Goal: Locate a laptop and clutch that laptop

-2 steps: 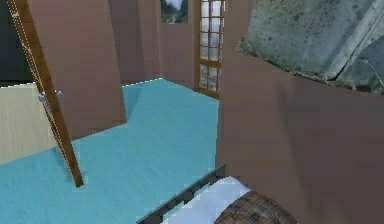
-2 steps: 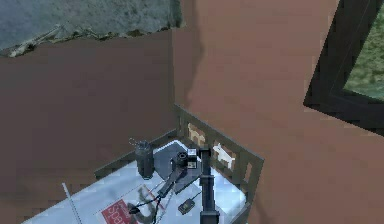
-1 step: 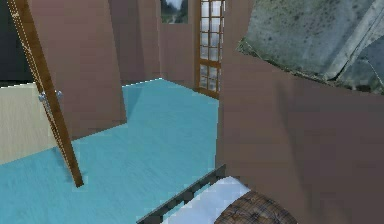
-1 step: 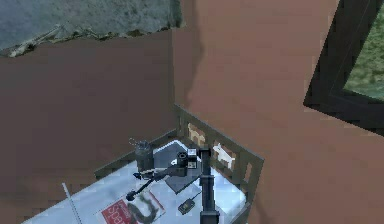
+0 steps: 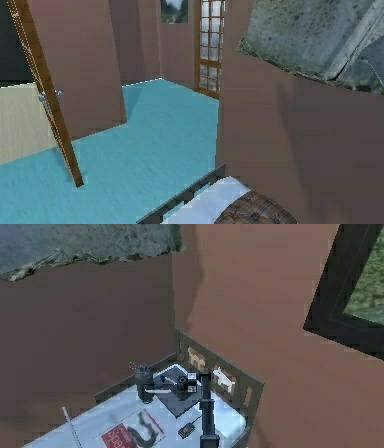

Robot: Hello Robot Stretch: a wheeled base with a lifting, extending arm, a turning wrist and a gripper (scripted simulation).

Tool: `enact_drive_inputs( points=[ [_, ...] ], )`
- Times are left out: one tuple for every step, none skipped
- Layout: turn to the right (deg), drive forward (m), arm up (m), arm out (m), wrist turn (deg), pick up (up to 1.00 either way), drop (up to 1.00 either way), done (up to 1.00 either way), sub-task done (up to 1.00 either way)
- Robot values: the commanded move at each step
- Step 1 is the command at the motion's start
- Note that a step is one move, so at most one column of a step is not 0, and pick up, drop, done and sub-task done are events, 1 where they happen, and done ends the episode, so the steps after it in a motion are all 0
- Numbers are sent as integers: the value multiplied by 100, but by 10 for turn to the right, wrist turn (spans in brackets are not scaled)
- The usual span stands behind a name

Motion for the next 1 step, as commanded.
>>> enact_drive_inputs(
  points=[
    [0,0,0,0,270,0,0,0,0]
  ],
)
